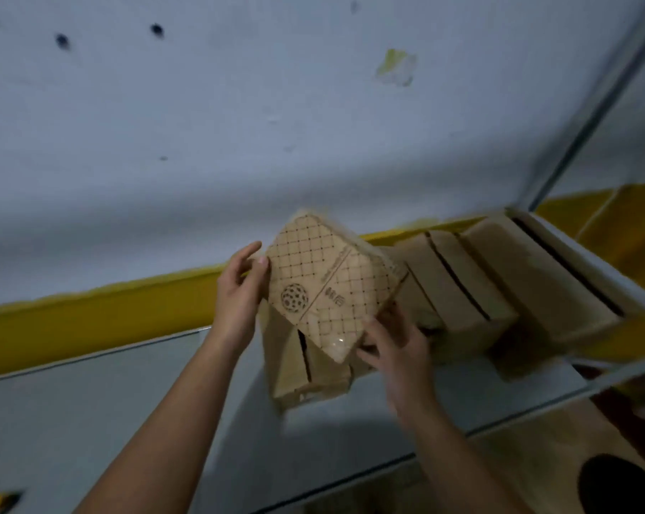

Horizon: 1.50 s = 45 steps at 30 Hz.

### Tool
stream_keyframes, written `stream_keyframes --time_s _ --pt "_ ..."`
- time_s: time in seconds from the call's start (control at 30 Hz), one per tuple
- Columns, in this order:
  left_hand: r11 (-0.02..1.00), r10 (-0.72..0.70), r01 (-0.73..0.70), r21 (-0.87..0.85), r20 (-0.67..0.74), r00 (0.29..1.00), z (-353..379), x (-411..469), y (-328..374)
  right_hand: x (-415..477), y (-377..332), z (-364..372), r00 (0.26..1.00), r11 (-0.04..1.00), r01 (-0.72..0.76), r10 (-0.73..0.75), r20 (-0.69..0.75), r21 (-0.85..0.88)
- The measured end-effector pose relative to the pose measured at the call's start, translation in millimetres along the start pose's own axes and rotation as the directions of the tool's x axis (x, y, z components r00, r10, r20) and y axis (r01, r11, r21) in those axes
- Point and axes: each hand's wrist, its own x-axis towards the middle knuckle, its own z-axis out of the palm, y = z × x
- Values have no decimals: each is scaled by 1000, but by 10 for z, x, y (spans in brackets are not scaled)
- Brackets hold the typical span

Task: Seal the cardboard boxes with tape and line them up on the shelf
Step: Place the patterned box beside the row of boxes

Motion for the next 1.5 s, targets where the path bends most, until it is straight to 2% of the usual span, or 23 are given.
stream_keyframes --time_s 0.07,0.1,0.23,0.37,0.5,0.67,0.8,0.97,1.07,1.13,1.2,1.27,1.3,1.33,1.43,1.5 --pt "993 -69 60 -105 -85 994 -106 -59 -54 44 108 129 995 993 -100 98 35 54" --pt "993 -77 66 -100 -113 991 -154 -112 -100 53 180 193 988 985 -153 149 50 79" --pt "993 -89 100 64 -163 983 -347 -286 -417 18 494 428 929 923 -361 344 134 136" --pt "964 -161 175 198 -89 983 -362 -364 -650 63 685 491 843 823 -537 511 169 186" --pt "944 -141 132 302 10 990 -343 -410 -851 204 802 465 788 788 -605 573 224 113" --pt "934 -154 131 331 44 987 -406 -439 -963 277 943 393 787 827 -546 562 253 -137" --pt "927 -175 135 351 84 981 -365 -454 -954 314 949 296 784 816 -503 569 249 -283" --pt "942 -175 156 299 37 984 -437 -481 -1025 322 869 345 755 775 -476 603 259 -415" --pt "955 -203 196 221 10 979 -521 -522 -1063 251 781 394 768 762 -370 572 287 -531" --pt "960 -212 207 187 7 977 -527 -537 -1064 224 700 348 837 765 -214 464 290 -607" --pt "961 -209 205 185 3 978 -506 -529 -1056 248 647 255 934 781 1 222 280 -624" --pt "958 -195 188 218 9 981 -482 -511 -1051 282 608 181 965 791 188 -40 258 -582" --pt "955 -192 183 231 14 981 -473 -502 -1051 297 595 167 962 782 236 -105 251 -577" --pt "953 -193 183 240 17 981 -464 -496 -1050 324 599 170 960 756 253 -120 253 -603" --pt "951 -193 183 250 16 981 -466 -494 -1066 436 688 223 953 711 182 43 301 -679" --pt "950 -190 179 254 18 982 -476 -489 -1086 483 737 262 944 702 159 97 314 -694"
